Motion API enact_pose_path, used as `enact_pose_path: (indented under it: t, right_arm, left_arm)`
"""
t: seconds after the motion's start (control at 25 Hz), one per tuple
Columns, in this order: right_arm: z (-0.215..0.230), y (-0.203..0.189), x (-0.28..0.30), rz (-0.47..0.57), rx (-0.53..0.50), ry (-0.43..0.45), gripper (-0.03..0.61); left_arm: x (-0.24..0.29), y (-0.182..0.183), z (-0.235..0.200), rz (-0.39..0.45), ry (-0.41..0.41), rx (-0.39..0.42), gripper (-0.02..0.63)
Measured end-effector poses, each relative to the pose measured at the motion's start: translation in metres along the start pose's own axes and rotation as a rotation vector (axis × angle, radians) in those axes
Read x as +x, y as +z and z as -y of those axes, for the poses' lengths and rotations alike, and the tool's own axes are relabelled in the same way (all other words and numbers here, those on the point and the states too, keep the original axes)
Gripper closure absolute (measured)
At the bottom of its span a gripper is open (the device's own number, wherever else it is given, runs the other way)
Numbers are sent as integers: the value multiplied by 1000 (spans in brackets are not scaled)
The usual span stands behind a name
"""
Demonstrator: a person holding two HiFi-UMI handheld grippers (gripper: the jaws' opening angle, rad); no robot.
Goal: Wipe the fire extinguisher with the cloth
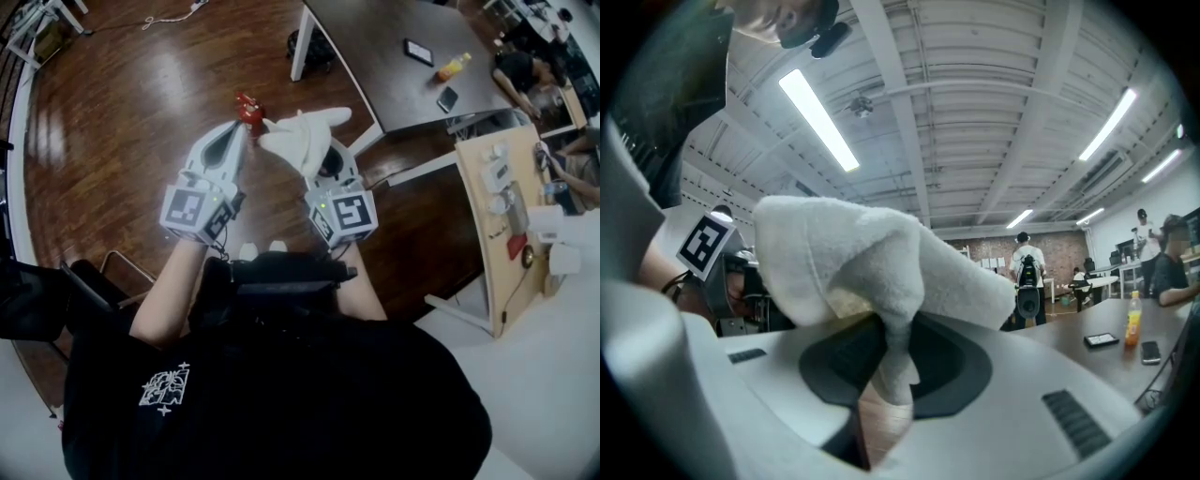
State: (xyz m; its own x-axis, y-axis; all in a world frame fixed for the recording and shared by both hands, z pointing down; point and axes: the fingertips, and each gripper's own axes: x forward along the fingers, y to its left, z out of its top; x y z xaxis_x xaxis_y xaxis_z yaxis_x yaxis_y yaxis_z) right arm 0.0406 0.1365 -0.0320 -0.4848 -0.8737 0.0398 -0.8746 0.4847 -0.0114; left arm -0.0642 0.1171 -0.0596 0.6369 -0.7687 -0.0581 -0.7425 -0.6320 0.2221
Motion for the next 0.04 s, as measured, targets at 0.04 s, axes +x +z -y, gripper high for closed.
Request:
enact_pose_path:
  t: [0.04]
  right_arm:
    - [-1, 0, 0, -1, 0, 0, 483]
  left_arm:
    - [0, 0, 0, -2, 1, 0, 611]
